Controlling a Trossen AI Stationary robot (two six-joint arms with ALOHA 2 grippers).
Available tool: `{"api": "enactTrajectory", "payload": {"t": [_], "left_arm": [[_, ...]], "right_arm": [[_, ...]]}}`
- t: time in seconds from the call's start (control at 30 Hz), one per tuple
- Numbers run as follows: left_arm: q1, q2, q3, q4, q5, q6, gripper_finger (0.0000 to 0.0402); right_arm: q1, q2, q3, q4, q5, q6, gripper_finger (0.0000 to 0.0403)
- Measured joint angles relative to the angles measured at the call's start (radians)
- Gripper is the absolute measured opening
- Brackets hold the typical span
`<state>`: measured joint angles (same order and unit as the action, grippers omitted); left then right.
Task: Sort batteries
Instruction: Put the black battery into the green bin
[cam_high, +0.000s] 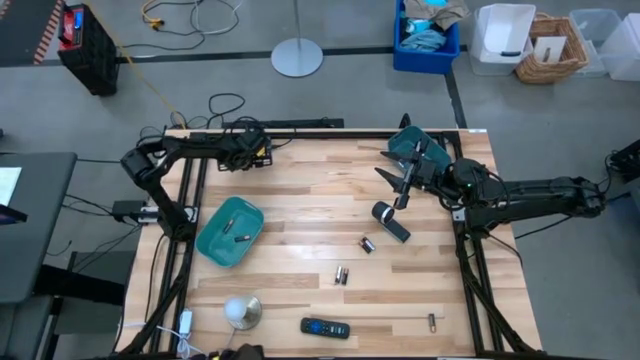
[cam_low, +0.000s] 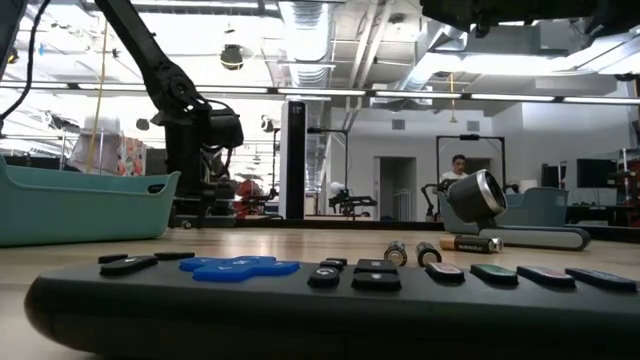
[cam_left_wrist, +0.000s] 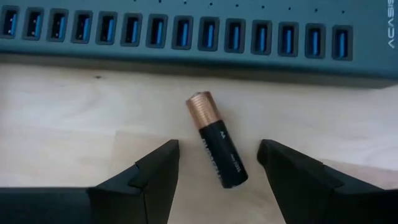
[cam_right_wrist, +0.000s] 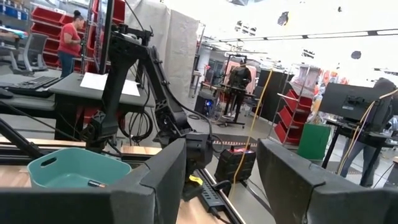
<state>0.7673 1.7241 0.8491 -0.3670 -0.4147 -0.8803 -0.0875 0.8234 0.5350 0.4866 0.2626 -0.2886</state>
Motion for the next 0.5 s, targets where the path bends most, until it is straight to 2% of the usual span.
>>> {"api": "enactTrajectory", "payload": {"t": [0.3, 0.5], "left_arm": [[0.001, 0.037, 0.001, 0.033, -0.037, -0.005, 0.0222], [-0.002, 0.039, 0.001, 0.01, -0.03, 0.001, 0.0186]], "right_arm": [[0.0, 0.0, 0.0, -0.012, 0.0, 0.002, 0.0214], [0.0, 0.0, 0.0, -0.011, 0.0, -0.001, 0.0214]]}}
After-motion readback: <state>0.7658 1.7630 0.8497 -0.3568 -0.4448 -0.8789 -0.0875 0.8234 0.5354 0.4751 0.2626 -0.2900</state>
